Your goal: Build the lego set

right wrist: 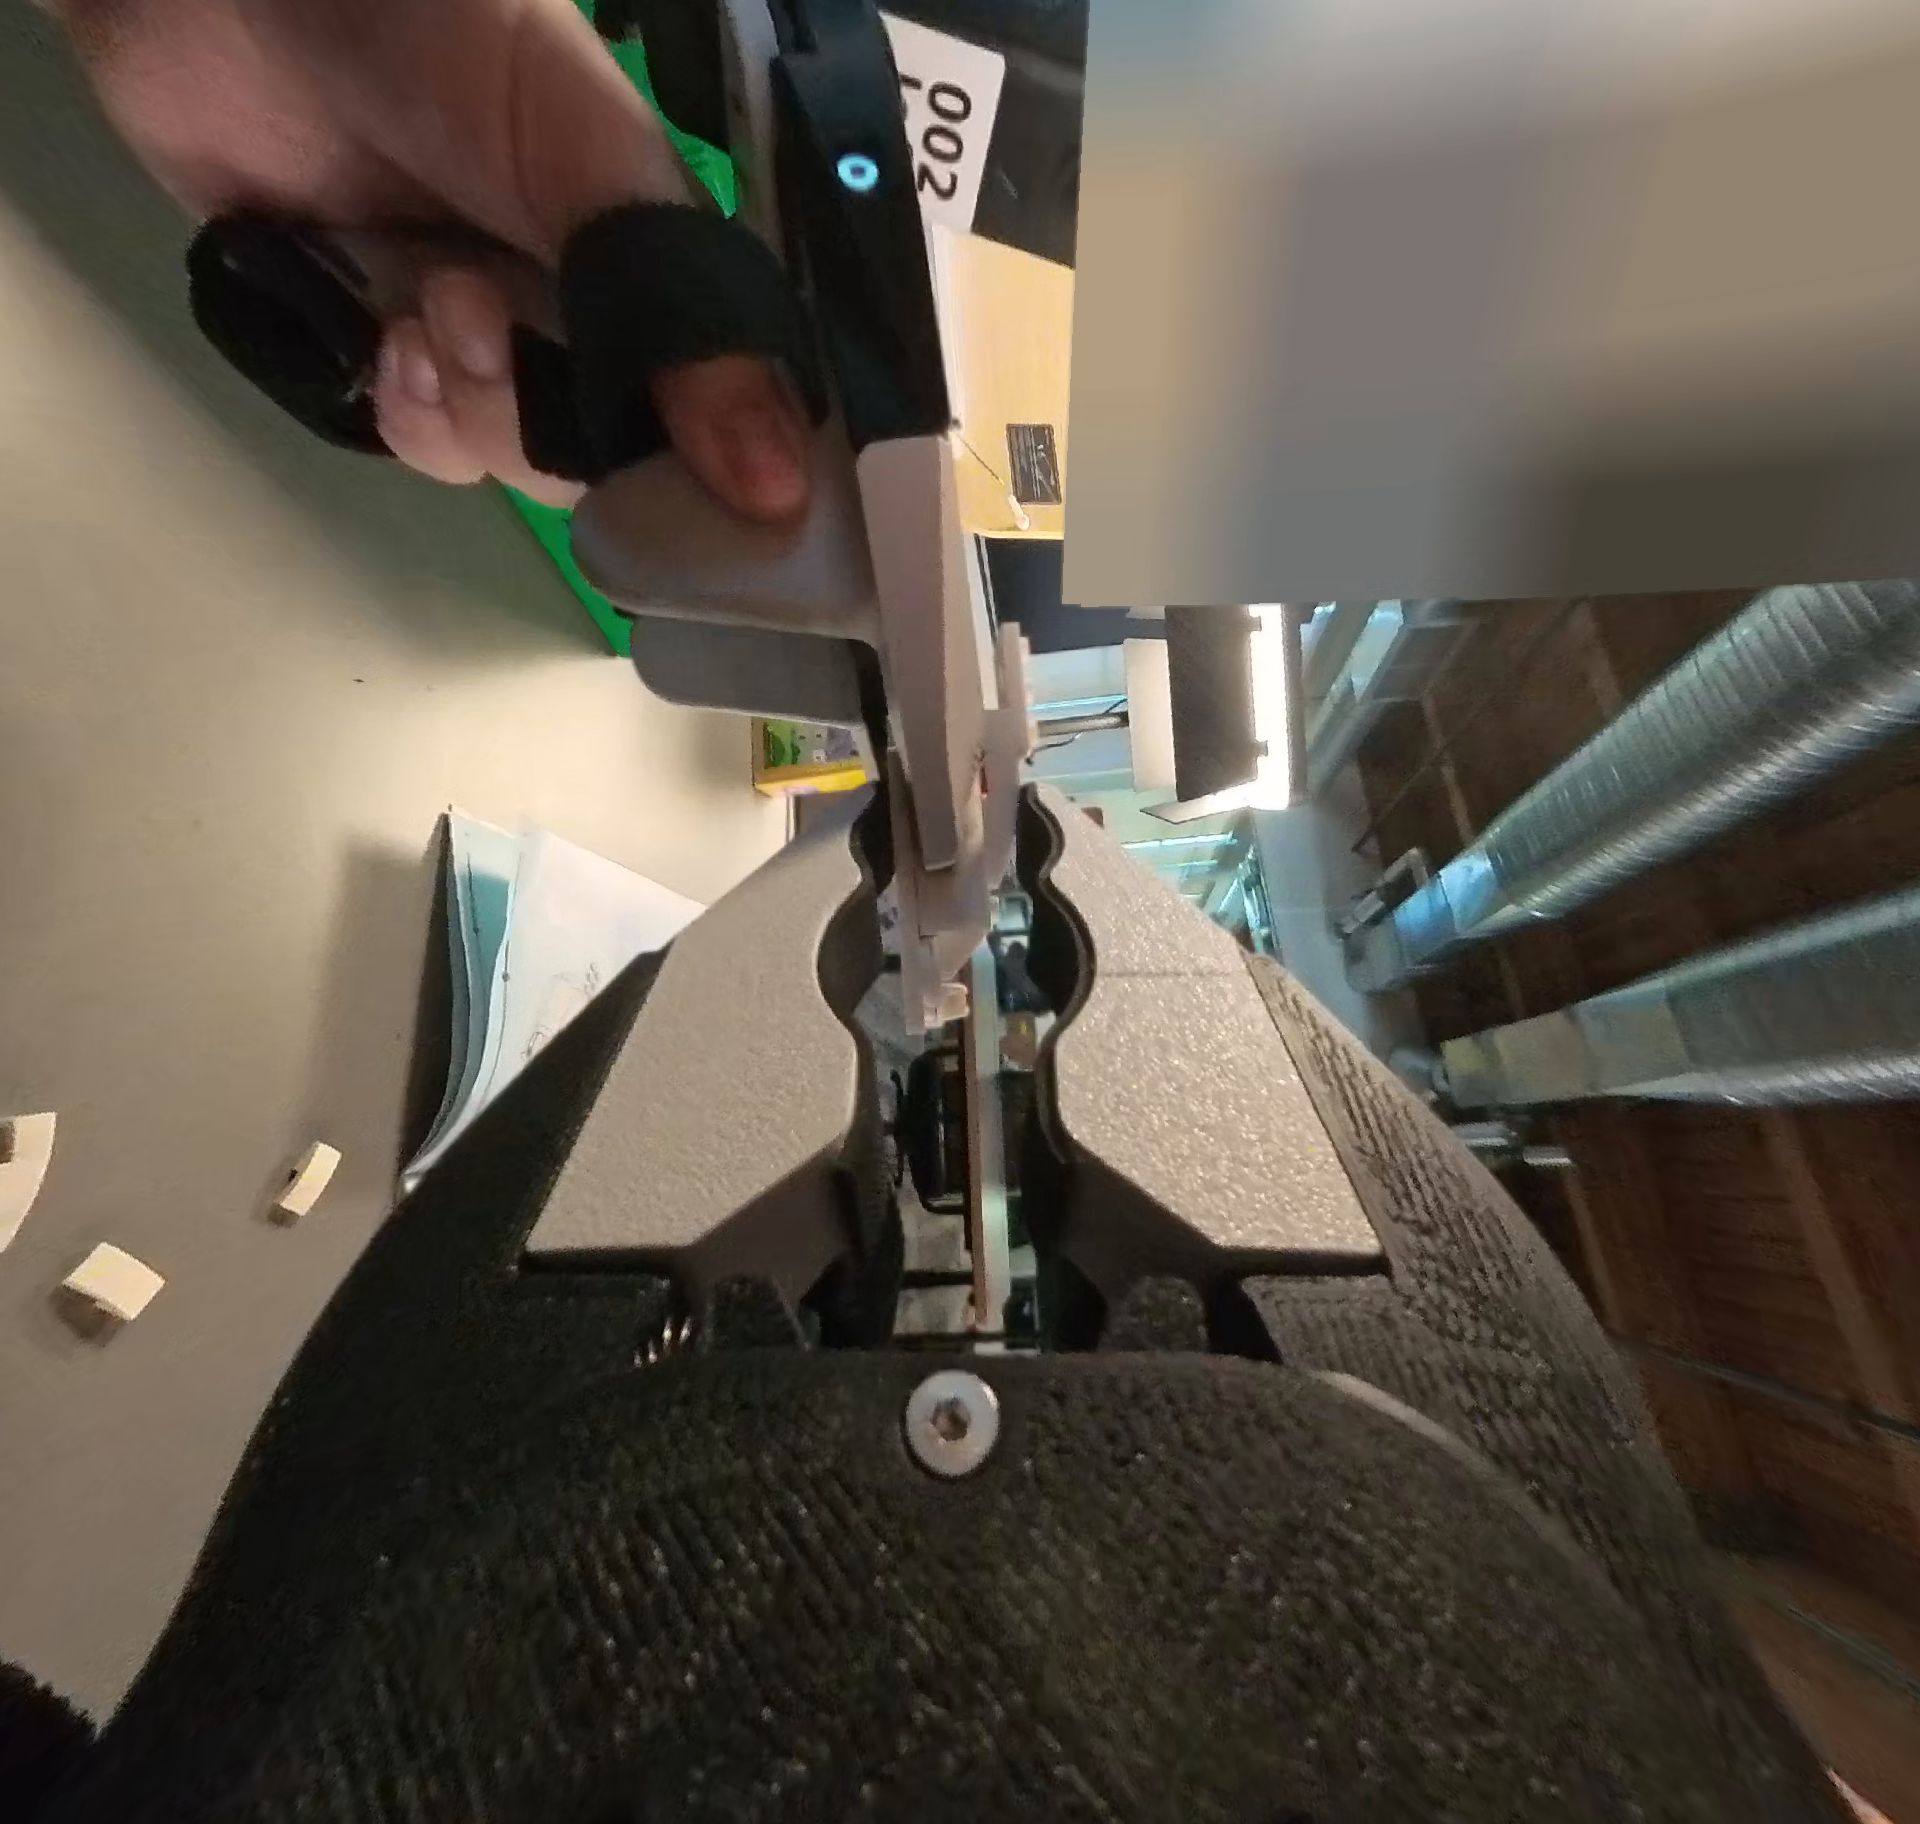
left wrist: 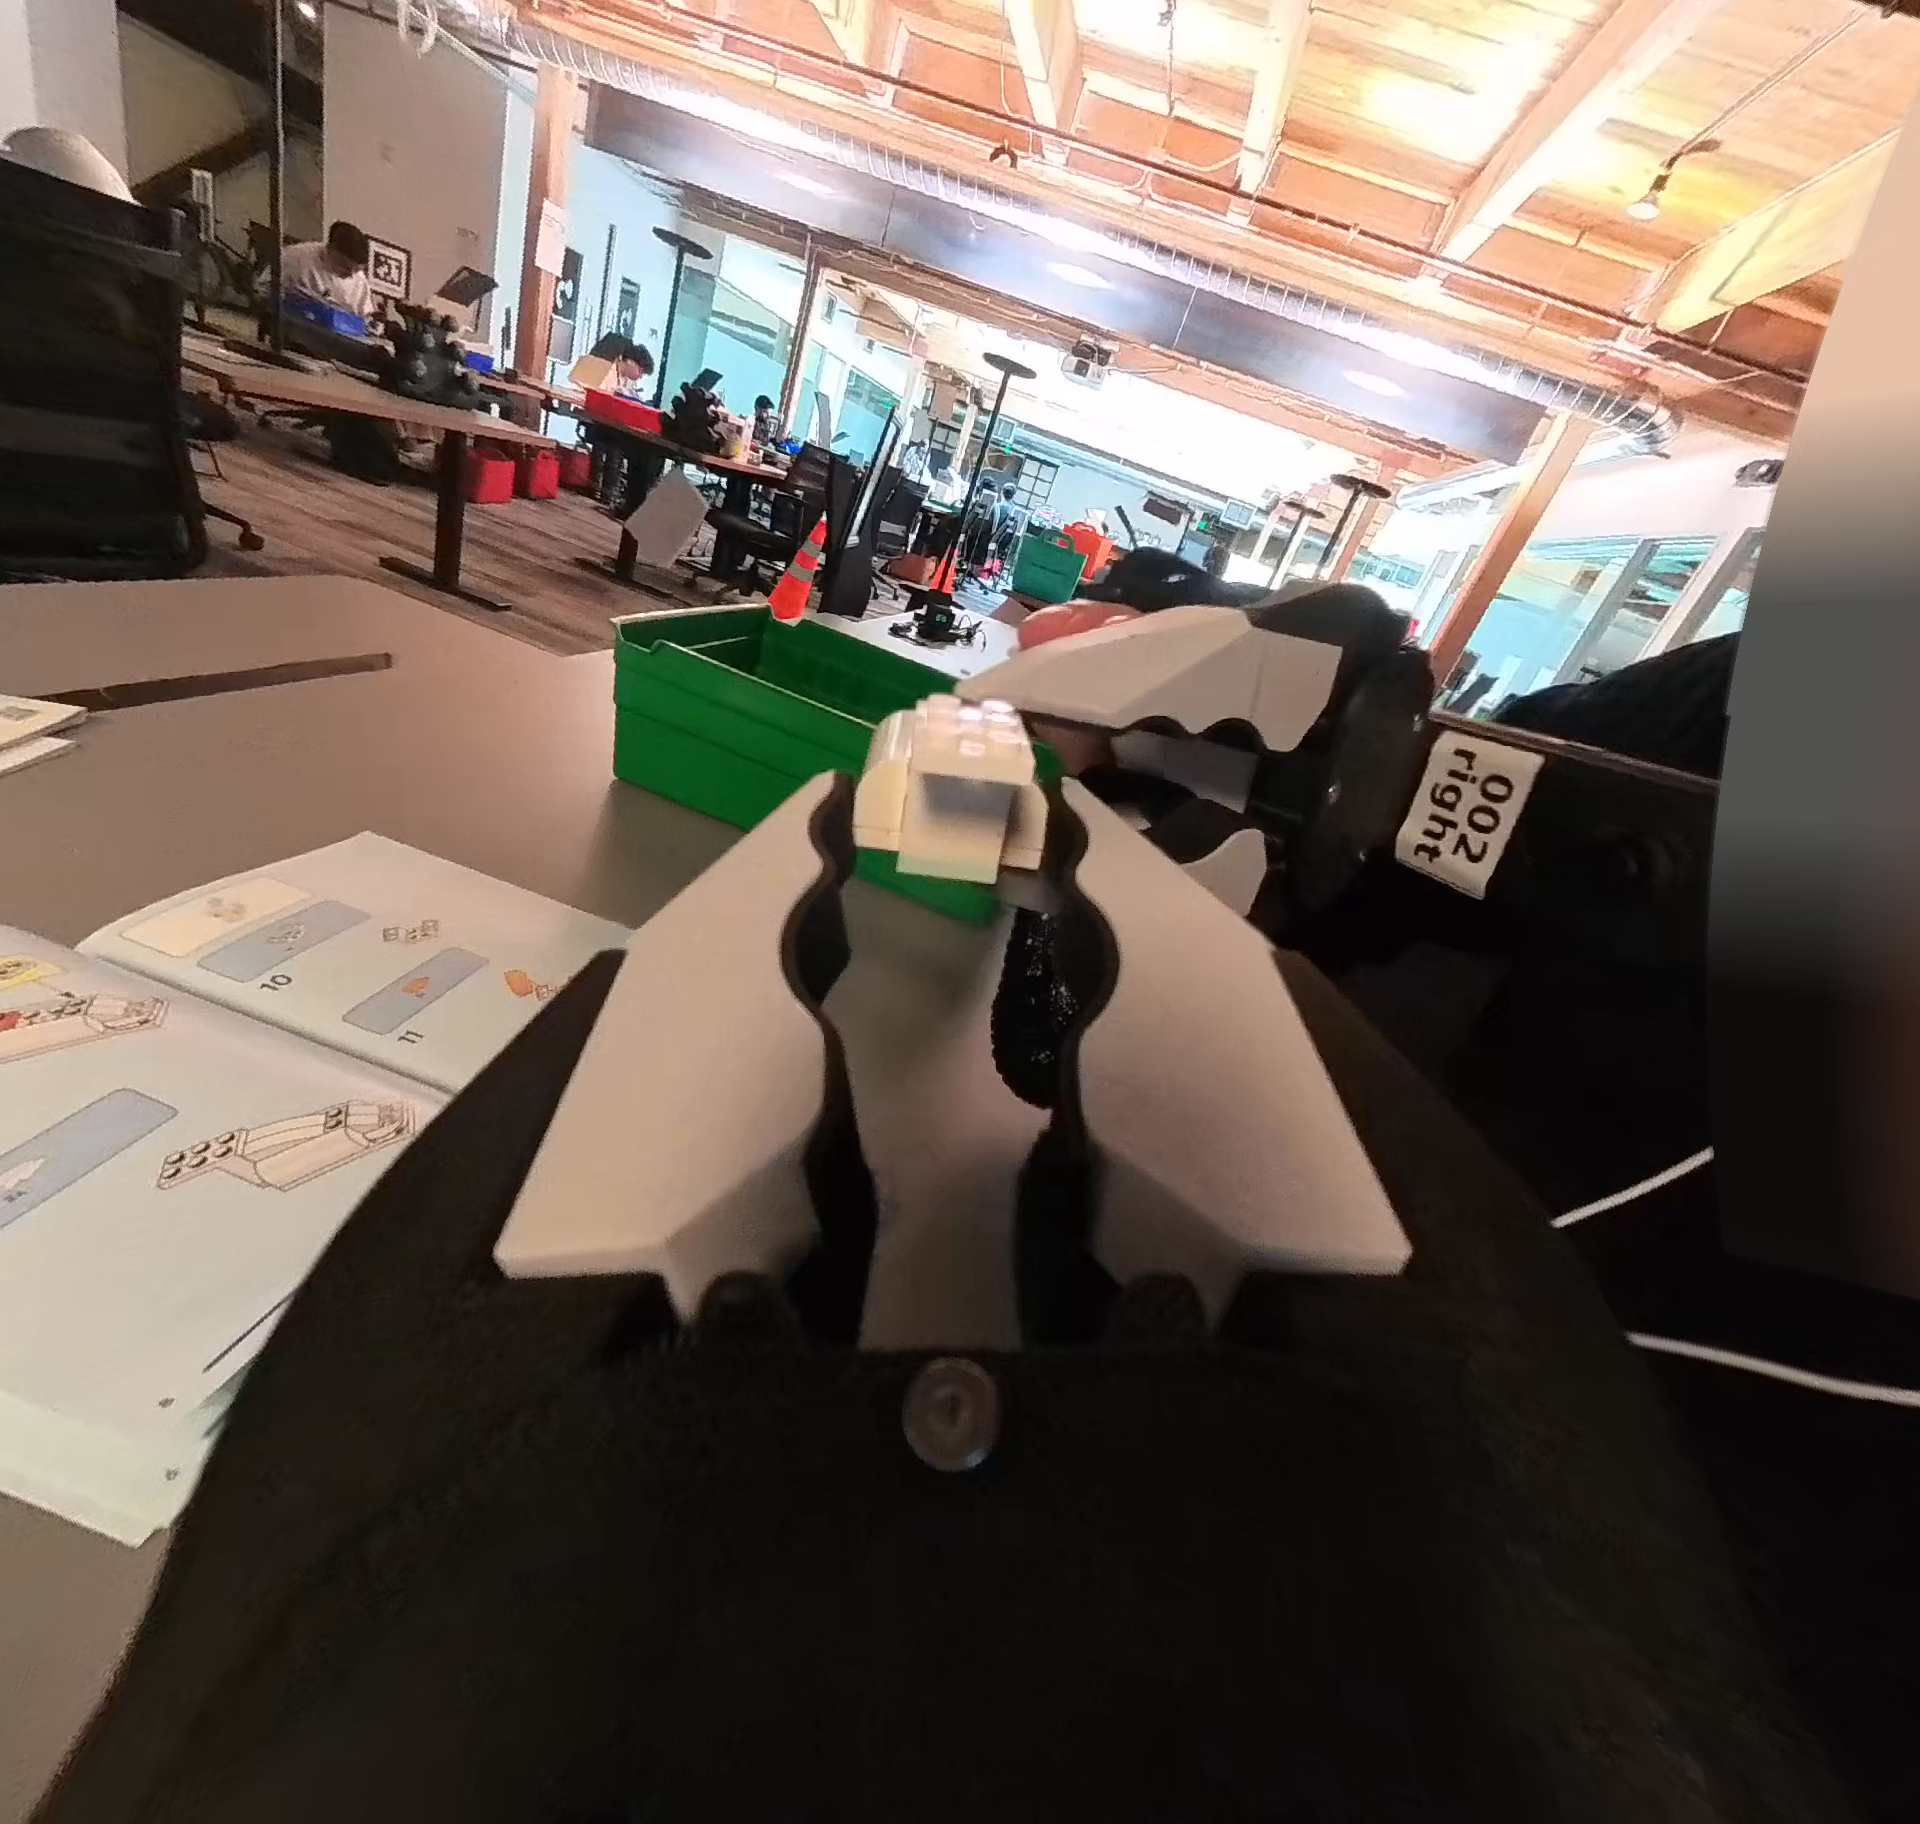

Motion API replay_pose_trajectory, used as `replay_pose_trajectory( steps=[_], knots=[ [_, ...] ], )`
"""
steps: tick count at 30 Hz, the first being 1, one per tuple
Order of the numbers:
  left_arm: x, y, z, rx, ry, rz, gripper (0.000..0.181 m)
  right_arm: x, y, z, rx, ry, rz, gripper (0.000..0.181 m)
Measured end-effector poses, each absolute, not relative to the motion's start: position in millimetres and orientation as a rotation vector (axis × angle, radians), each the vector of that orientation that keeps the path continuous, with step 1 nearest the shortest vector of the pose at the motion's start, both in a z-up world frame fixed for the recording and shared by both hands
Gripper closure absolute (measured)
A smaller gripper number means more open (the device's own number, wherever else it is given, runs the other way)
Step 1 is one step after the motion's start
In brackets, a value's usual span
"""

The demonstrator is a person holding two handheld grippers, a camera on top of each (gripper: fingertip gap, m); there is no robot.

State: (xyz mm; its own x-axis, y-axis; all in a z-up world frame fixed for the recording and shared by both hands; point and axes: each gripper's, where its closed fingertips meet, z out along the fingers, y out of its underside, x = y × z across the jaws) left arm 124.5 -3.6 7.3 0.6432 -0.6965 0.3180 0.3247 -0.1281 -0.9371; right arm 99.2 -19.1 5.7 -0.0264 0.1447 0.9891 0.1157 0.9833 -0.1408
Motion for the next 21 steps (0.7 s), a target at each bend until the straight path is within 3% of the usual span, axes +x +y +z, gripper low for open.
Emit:
replay_pose_trajectory(
  steps=[9, 21],
  knots=[
    [128, -3, 1, -1.466, 0.341, -0.898, 0.146, 101, -19, 2, -0.112, -1.619, -0.107, 0.16],
    [123, -2, -2, -1.458, 0.307, -0.943, 0.146, 98, -19, 0, -0.24, -1.675, 0.06, 0.155]
  ],
)
